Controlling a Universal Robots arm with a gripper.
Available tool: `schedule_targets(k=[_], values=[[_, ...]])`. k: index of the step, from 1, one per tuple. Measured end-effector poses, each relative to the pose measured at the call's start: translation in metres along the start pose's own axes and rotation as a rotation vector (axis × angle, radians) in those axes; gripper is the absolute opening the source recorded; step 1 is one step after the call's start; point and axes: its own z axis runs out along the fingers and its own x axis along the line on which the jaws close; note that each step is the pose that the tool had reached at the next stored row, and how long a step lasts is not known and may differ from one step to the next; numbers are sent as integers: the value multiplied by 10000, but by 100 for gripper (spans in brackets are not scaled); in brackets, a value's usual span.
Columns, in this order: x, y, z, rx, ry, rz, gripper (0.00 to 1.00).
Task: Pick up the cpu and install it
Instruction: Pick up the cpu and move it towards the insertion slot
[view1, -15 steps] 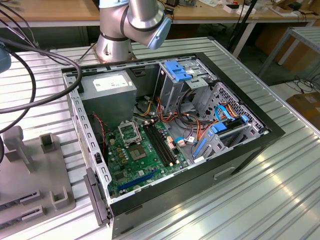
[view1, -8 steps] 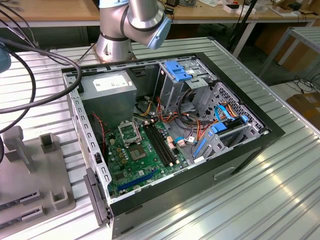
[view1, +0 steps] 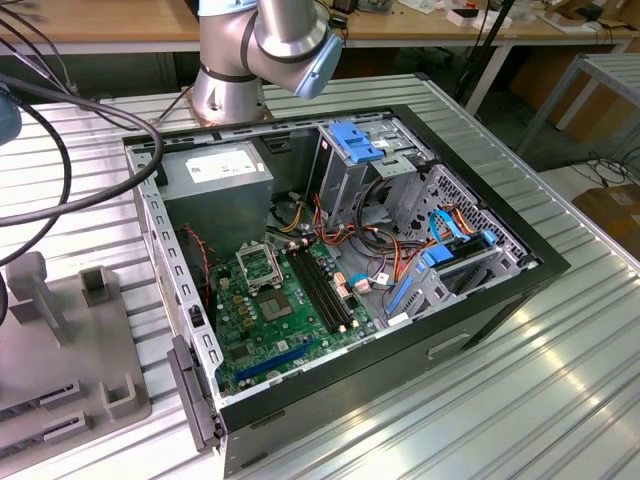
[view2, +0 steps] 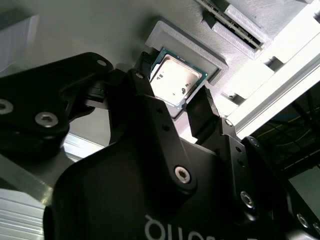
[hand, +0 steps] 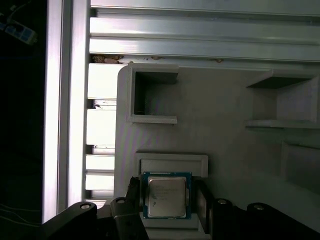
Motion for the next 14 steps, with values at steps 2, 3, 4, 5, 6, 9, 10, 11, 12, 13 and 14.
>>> schedule_targets(k=[2,3,4,5,6,9,10,11,12,13,14], values=[[0,0,0,0,-1,0,56],[0,0,0,0,-1,0,56],[0,0,0,0,0,0,56],[0,0,0,0,-1,0,56],[0,0,-1,0,0,0,56],[0,0,-1,0,0,0,56],[0,0,-1,0,-1,0,56],[0,0,-1,0,0,0,56],[0,0,-2,0,0,0,55],[0,0,-2,0,0,0,48],[0,0,-2,0,0,0,48]])
